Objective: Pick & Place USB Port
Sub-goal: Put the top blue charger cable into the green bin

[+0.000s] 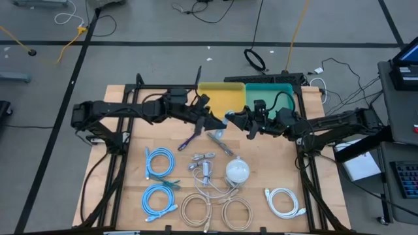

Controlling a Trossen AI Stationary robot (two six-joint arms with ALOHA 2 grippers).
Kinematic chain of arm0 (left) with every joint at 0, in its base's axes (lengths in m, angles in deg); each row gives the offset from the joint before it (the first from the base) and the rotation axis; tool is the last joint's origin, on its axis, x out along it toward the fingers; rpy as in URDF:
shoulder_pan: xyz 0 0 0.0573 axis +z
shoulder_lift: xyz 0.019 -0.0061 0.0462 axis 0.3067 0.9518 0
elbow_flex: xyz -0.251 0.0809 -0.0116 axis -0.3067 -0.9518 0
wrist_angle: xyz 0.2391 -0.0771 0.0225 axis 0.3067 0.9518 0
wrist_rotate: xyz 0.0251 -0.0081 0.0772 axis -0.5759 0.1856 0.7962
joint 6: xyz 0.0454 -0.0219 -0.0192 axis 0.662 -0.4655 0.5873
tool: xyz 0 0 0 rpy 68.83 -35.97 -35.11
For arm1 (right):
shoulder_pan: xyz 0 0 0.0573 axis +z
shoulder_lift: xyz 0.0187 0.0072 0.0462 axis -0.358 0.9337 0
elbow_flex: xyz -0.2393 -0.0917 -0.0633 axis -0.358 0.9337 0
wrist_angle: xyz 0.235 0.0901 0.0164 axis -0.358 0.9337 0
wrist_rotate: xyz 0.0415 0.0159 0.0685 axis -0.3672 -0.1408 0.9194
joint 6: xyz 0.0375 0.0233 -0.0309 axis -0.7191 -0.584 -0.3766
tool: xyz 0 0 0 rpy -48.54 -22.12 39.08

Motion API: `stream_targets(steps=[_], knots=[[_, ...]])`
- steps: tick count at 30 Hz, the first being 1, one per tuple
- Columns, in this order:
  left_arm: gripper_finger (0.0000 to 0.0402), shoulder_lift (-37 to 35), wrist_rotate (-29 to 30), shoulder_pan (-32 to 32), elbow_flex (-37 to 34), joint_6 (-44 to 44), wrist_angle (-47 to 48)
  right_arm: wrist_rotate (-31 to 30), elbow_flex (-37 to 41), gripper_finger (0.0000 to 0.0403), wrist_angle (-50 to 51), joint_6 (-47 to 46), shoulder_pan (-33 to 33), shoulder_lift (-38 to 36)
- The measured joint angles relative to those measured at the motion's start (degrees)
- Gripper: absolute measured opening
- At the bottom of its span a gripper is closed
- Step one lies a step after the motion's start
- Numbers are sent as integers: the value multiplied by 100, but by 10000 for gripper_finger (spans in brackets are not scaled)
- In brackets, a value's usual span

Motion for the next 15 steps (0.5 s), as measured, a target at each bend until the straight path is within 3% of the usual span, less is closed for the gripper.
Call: stream_targets(steps=[4,7,11,15], knots=[[105,-287,-589,76,-2,-221,364,-78,-6,13,822,-14,-148,-267],[150,-627,-902,29,13,-118,1112,-562,-16,13,2328,165,-383,-681],[174,-845,-515,-111,-3,338,2331,-1506,-203,13,4810,395,-726,-1328],[170,-1020,-21,-272,17,614,2851,-2561,-567,13,6918,614,-1118,-1650]])
